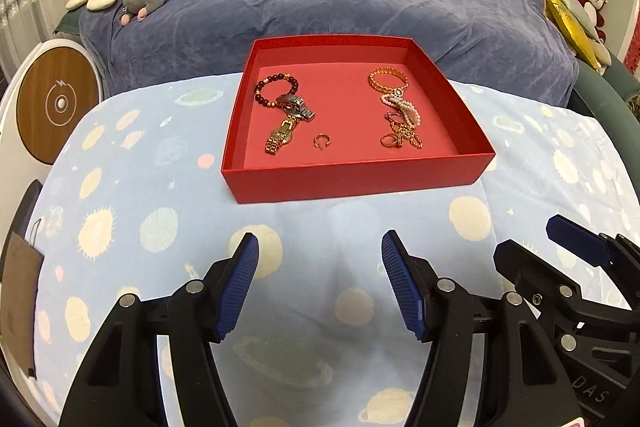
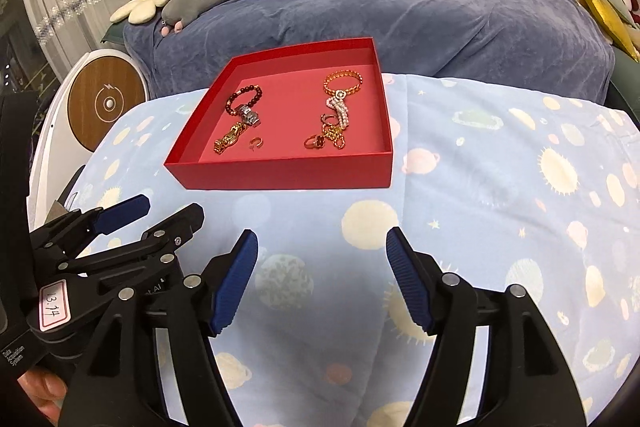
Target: Organize jewelry
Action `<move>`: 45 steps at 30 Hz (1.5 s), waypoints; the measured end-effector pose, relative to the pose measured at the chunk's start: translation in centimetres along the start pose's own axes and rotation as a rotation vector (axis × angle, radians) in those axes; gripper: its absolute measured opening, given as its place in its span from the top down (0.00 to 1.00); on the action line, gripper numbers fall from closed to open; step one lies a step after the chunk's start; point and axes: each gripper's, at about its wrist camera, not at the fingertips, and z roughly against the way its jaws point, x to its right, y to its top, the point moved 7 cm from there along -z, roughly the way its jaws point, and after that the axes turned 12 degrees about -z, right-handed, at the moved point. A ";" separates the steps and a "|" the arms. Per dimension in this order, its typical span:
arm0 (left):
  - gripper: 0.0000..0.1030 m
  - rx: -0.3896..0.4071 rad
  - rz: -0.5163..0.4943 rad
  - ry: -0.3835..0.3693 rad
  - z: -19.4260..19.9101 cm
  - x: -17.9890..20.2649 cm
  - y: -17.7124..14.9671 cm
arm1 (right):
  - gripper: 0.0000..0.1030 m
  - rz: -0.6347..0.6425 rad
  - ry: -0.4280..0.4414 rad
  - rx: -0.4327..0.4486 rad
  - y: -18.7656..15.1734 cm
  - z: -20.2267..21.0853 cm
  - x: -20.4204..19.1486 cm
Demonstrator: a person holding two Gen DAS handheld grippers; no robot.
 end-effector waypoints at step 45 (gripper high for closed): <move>0.40 -0.011 0.037 0.052 -0.9 -0.8 -1.7 | 0.21 0.040 -0.096 0.037 -1.1 -1.0 0.3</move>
